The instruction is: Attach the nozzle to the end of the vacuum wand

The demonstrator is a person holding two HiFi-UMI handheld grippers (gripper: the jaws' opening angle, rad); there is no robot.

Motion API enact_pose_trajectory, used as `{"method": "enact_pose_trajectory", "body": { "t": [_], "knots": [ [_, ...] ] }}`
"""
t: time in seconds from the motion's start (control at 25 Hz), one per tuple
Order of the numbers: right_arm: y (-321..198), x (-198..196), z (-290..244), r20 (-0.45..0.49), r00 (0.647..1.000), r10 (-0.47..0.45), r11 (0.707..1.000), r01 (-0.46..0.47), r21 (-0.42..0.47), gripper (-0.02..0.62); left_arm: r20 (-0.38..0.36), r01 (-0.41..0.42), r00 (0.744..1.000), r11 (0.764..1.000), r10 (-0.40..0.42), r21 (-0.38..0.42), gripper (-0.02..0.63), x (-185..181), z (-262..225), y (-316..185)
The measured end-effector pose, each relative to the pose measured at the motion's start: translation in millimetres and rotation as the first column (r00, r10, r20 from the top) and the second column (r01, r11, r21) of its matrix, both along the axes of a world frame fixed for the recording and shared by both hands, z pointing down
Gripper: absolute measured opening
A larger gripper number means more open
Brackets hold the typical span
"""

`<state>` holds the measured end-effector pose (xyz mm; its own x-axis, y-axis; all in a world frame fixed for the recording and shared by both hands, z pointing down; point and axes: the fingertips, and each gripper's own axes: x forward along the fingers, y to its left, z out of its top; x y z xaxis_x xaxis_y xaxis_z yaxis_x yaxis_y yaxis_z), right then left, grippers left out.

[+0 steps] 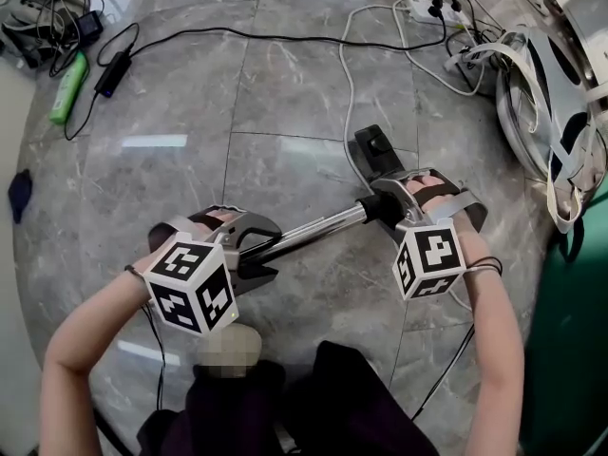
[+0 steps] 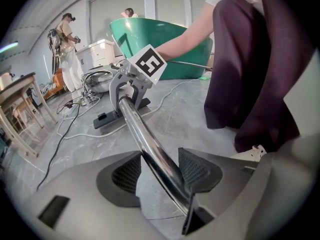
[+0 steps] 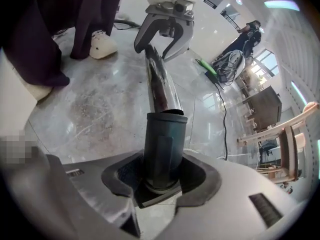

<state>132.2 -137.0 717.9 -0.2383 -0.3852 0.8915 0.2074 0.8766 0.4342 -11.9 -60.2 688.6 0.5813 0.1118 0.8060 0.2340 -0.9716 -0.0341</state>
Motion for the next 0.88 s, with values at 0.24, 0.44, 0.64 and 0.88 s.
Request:
{"method": "enact_pose_trajectory", "body": {
  "t": [0.24,0.44,0.64,0.88],
  "knots": [
    [4,7,4,-0.097,0.995,-0.02,1.0,0.02,0.003,0.195,0.033,0.049,0.998,0.999,-0.049,-0.016,0.232,3,10,1],
    [7,13,4,-0.208,0.977,-0.046,0.998,0.053,0.031,0.195,0.036,0.059,0.998,0.998,-0.059,-0.01,0.232,5,20,3],
    [6,13,-2,-0.329,0.933,-0.144,0.984,0.171,0.055,0.195,0.016,0.061,0.998,0.998,-0.06,-0.021,0.232,7,22,5],
    [8,8,0,-0.296,0.943,-0.152,0.985,0.171,0.036,0.195,-0.032,0.117,0.992,0.992,-0.119,-0.036,0.221,6,21,3]
  ]
}}
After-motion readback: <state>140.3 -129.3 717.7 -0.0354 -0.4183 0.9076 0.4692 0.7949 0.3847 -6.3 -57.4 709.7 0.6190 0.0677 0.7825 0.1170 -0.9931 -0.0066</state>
